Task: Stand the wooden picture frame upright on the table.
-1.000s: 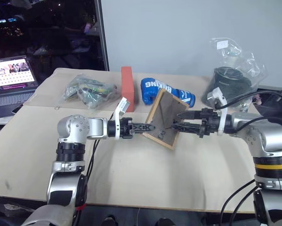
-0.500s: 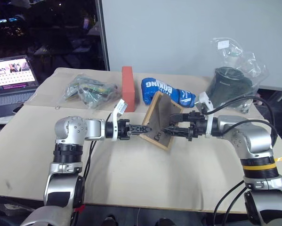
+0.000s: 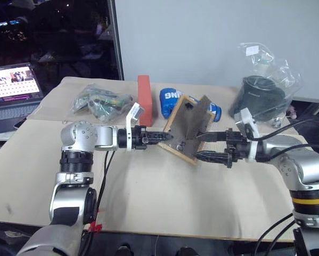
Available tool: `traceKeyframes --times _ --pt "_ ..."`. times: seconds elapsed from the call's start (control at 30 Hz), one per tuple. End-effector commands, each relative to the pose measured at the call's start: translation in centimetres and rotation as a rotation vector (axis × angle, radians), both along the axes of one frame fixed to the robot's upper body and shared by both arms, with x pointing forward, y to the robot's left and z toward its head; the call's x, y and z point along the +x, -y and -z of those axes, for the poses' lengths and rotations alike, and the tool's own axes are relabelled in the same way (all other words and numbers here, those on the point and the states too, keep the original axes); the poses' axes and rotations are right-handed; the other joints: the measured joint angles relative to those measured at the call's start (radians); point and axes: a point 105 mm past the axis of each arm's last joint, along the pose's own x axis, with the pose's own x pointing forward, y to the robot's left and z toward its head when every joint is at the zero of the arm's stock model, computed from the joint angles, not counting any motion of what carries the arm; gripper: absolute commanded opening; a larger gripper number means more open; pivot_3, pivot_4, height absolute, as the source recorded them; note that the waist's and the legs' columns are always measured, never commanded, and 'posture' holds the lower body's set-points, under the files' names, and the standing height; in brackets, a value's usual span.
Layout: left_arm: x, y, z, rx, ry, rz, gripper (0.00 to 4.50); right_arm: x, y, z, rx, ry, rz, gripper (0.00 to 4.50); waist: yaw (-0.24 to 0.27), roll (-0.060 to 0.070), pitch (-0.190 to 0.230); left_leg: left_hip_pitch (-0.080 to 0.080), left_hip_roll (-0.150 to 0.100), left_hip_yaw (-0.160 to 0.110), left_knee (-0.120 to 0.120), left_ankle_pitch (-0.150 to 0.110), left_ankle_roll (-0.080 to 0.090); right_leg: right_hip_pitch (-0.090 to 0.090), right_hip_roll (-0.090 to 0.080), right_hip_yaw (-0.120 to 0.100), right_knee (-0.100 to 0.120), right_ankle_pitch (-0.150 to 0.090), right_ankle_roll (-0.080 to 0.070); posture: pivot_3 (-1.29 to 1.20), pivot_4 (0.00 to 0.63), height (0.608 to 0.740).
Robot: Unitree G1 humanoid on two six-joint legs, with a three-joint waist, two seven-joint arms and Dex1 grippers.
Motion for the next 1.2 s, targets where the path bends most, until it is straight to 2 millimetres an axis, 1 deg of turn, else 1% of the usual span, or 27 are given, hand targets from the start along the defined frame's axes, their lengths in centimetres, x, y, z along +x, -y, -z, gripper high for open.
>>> traceKeyframes --times 0.03,0.1,0.17,0.2,0.23,0.3,0.33,0.37,0.4,0.43,0.53,0.6,0.7,0.8,0.87,1.0,1.13,1.2 --pt "-0.6 0.5 -2.8 -0.07 0.074 0.054 1.15 -1.0 2.8 0.8 -0.097 -0.011 0.064 4.47 0.006 0.0 0.0 0.0 0.0 0.0 0.0 0.0 0.0 0.0 0.0 0.0 0.0 0.0 0.0 0.0 0.15 0.73" --pt "-0.6 0.4 -2.7 -0.078 0.061 0.055 1.15 -1.9 3.4 1.3 -0.126 -0.033 0.069 4.47 0.016 0.0 0.0 -0.002 0.0 0.0 0.0 0.0 0.0 0.0 0.0 0.0 -0.001 0.0 0.0 0.0 0.15 0.73" --pt "-0.6 0.4 -2.6 -0.111 0.021 0.064 1.15 -1.4 4.3 1.7 -0.145 0.03 0.154 4.47 0.017 0.0 0.0 -0.002 0.0 0.0 0.0 0.0 0.001 -0.001 0.0 0.0 -0.001 0.0 0.0 0.0 0.15 0.73" --pt "-0.6 0.4 -2.5 -0.124 0.0 0.069 1.15 -0.8 4.9 2.0 -0.176 0.106 0.205 4.47 0.017 0.0 0.0 -0.002 0.0 0.0 0.001 0.0 0.001 -0.001 0.0 0.0 0.0 0.0 0.0 0.0 0.15 0.73" --pt "-0.8 0.5 -2.3 -0.141 -0.034 0.085 1.15 0.1 5.6 2.0 -0.222 0.234 0.28 4.47 0.017 0.0 0.0 -0.002 0.0 0.0 0.001 0.0 0.001 -0.001 0.0 0.0 0.0 0.0 0.0 0.0 0.15 0.73" --pt "-1.2 0.7 -1.8 -0.169 -0.103 0.125 1.15 1.3 6.4 1.8 -0.272 0.425 0.386 4.47 0.016 0.0 0.0 -0.002 0.0 0.0 0.003 0.0 0.001 -0.001 0.0 0.0 0.0 -0.001 0.002 0.0 0.15 0.73" --pt "-1.3 0.8 -1.3 -0.183 -0.141 0.134 1.15 1.9 6.9 1.4 -0.339 0.583 0.446 4.47 0.014 0.0 0.0 -0.002 0.0 0.0 0.004 0.0 0.001 -0.001 0.0 0.0 0.001 -0.001 0.002 0.0 0.15 0.73" --pt "-1.2 0.8 -0.9 -0.188 -0.168 0.135 1.15 2.2 7.0 1.0 -0.388 0.704 0.479 4.47 0.015 0.0 0.0 -0.002 0.0 0.0 0.005 0.0 0.001 -0.001 0.0 0.0 0.001 -0.001 0.002 0.0 0.15 0.73" --pt "-1.2 0.8 -0.4 -0.188 -0.192 0.133 1.15 2.4 7.1 1.0 -0.424 0.789 0.5 4.47 0.016 0.0 0.0 -0.002 0.0 0.0 0.005 0.0 0.001 -0.001 0.0 0.0 0.001 -0.001 0.003 0.0 0.15 0.73" --pt "-1.1 0.9 0.0 -0.191 -0.221 0.133 1.15 2.3 7.1 0.9 -0.473 0.891 0.504 4.47 0.016 0.0 0.0 -0.002 0.0 0.0 0.005 0.0 0.001 -0.001 0.0 0.0 0.001 -0.001 0.003 0.0 0.15 0.73" --pt "-1.0 1.1 1.0 -0.184 -0.279 0.137 1.15 1.4 6.0 1.3 -0.556 1.091 0.439 4.47 0.017 0.0 0.0 -0.003 0.0 0.0 0.005 0.0 0.001 -0.001 0.0 0.0 0.001 -0.001 0.002 0.0 0.15 0.73" --pt "-0.9 1.1 1.2 -0.181 -0.294 0.137 1.15 1.0 5.1 1.2 -0.558 1.164 0.409 4.47 0.016 0.0 0.0 -0.003 0.0 0.0 0.004 0.0 0.001 -0.001 0.0 0.0 0.001 0.0 0.0 0.0 0.15 0.73" --pt "-0.9 1.0 1.4 -0.176 -0.306 0.14 1.15 0.4 3.4 1.1 -0.557 1.266 0.346 4.47 0.013 0.0 0.0 -0.002 0.0 0.0 0.005 0.0 0.001 -0.001 0.0 0.0 0.001 0.002 -0.002 0.0 0.15 0.73" --pt "-1.3 1.3 1.6 -0.161 -0.299 0.161 1.15 0.0 1.8 2.3 -0.641 1.346 0.208 4.47 0.011 0.0 0.0 -0.002 0.0 0.0 0.005 0.0 0.001 0.0 0.0 0.0 0.001 0.001 -0.002 0.0 0.15 0.73" --pt "-1.6 1.5 1.5 -0.163 -0.289 0.186 1.15 0.0 1.3 2.3 -0.645 1.381 0.19 4.47 0.01 0.0 0.0 -0.002 0.0 0.0 0.006 0.0 0.001 0.0 0.0 0.0 0.001 0.001 -0.002 0.0 0.15 0.73" --pt "-1.8 1.6 1.5 -0.156 -0.288 0.194 1.15 0.4 1.0 1.5 -0.623 1.44 0.211 4.47 0.01 0.0 0.0 -0.002 0.0 0.0 0.006 0.0 0.001 0.0 0.0 0.0 0.002 0.002 -0.003 0.0 0.15 0.73" --pt "-2.0 1.3 1.3 -0.161 -0.269 0.202 1.15 0.5 1.2 1.0 -0.591 1.445 0.225 3.46 0.009 0.0 0.0 -0.002 0.0 -0.001 0.006 0.0 0.001 0.001 0.0 0.0 0.002 0.002 -0.004 0.0 0.15 0.73" --pt "-2.1 1.1 1.1 -0.16 -0.241 0.203 1.15 0.5 1.3 0.8 -0.576 1.444 0.234 2.72 0.009 0.0 0.0 -0.002 0.0 -0.001 0.006 0.0 0.001 0.001 0.0 0.0 0.002 0.002 -0.004 0.0 0.15 0.73"
